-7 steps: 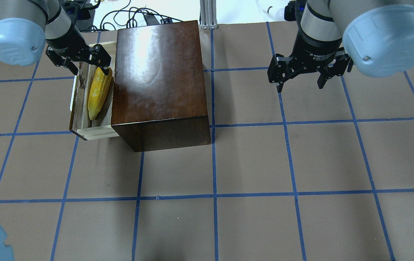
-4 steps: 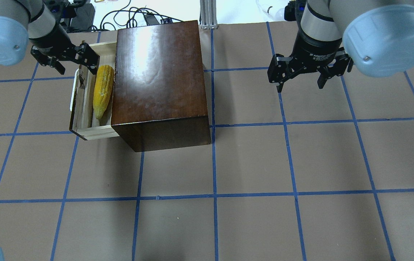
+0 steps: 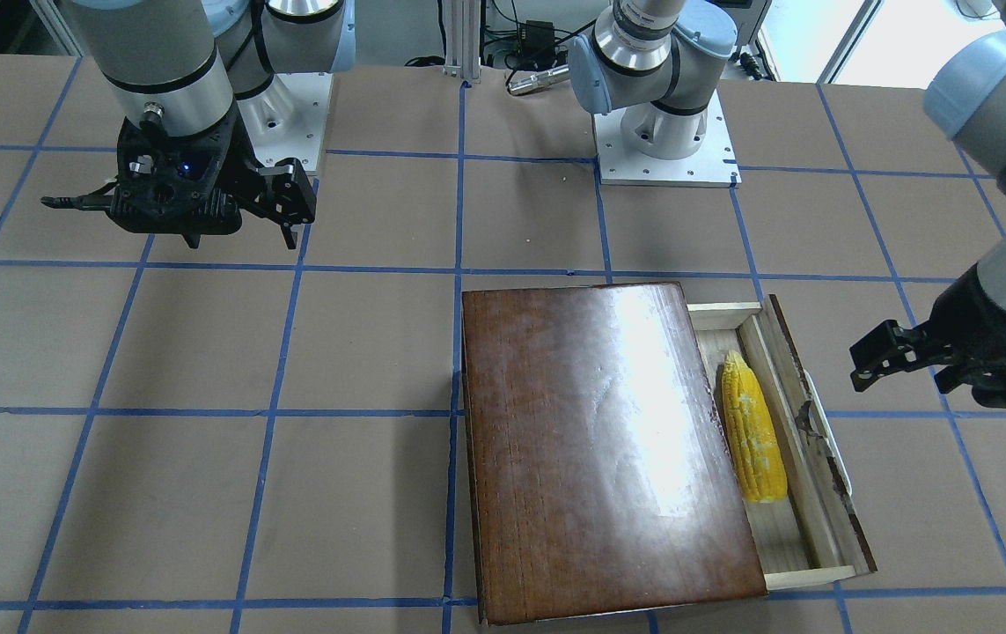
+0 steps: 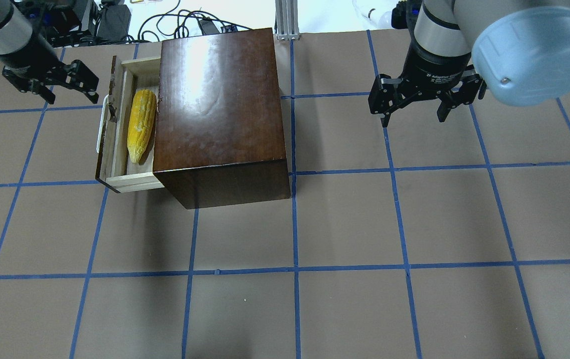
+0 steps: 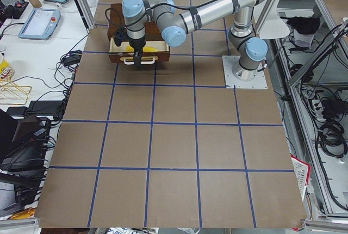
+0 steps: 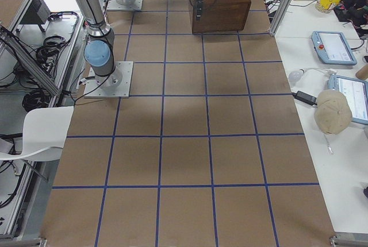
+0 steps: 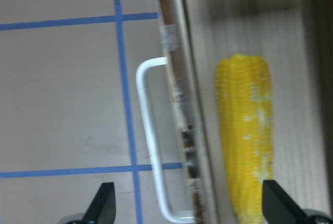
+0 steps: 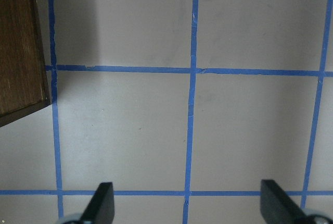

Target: Open drawer and put corn inside

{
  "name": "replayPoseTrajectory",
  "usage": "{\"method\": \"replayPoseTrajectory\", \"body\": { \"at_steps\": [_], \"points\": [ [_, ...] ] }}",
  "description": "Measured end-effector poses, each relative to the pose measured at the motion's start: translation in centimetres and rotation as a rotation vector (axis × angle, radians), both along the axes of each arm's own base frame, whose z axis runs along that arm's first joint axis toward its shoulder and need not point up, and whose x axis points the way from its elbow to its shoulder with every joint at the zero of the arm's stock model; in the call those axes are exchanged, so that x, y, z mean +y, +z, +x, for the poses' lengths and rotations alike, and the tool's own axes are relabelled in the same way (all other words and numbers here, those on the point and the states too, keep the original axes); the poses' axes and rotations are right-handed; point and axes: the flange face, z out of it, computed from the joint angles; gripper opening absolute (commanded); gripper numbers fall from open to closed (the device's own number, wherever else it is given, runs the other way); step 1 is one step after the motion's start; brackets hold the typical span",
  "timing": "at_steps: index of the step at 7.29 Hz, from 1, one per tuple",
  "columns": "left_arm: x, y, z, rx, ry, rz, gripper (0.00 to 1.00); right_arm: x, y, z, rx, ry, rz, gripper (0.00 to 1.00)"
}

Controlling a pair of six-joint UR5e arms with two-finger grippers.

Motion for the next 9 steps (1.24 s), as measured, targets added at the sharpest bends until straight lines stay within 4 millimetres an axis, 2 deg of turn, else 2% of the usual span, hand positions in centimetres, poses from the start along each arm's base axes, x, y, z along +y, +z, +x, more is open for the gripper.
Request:
{"method": "replayPoseTrajectory", "body": {
  "at_steps": [1, 2, 4, 5, 6, 7, 8, 9],
  "points": [
    [0.1, -1.3, 1.9, 0.011, -0.031, 0.018, 1.00, 0.0, 0.0, 0.0, 0.000, 0.000, 0.000, 1.00],
    [-0.1, -2.6, 2.8, 0.031, -0.058, 0.030, 1.00, 0.0, 0.0, 0.0, 0.000, 0.000, 0.000, 1.00],
    [-0.9, -5.4, 3.3, 0.089, -0.100, 0.038, 1.00, 0.0, 0.0, 0.0, 0.000, 0.000, 0.000, 1.00],
    [-1.1, -5.5, 3.3, 0.095, -0.107, 0.034, 1.00, 0.0, 0.0, 0.0, 0.000, 0.000, 0.000, 1.00],
    [-1.1, -4.5, 3.1, 0.085, -0.110, 0.024, 1.00, 0.0, 0.0, 0.0, 0.000, 0.000, 0.000, 1.00],
    [-1.0, -2.8, 2.4, 0.061, -0.104, 0.013, 1.00, 0.0, 0.0, 0.0, 0.000, 0.000, 0.000, 1.00],
    [-0.8, -0.5, 0.2, 0.024, -0.093, 0.003, 1.00, 0.0, 0.0, 0.0, 0.000, 0.000, 0.000, 1.00],
    [-0.7, 2.1, -4.2, -0.030, -0.085, -0.007, 1.00, 0.0, 0.0, 0.0, 0.000, 0.000, 0.000, 1.00]
  ]
}}
